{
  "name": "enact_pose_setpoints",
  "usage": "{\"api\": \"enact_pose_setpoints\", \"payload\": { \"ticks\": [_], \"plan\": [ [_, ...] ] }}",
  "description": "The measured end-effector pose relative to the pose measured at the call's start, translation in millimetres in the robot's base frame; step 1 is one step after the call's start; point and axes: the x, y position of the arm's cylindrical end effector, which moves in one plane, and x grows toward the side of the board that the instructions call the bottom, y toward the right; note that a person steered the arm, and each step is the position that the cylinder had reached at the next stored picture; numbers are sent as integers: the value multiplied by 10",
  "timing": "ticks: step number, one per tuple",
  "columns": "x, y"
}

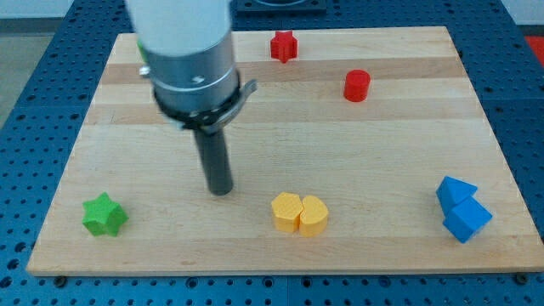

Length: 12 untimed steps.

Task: Move your arm closer to the red star

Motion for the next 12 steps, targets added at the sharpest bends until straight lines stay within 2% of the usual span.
{"api": "enact_pose_setpoints", "payload": {
  "ticks": [2, 3, 4, 5, 9, 12],
  "plan": [
    [689, -466],
    [914, -703],
    [914, -1078],
    [825, -1329],
    [184, -1349],
    [-19, -1023]
  ]
}}
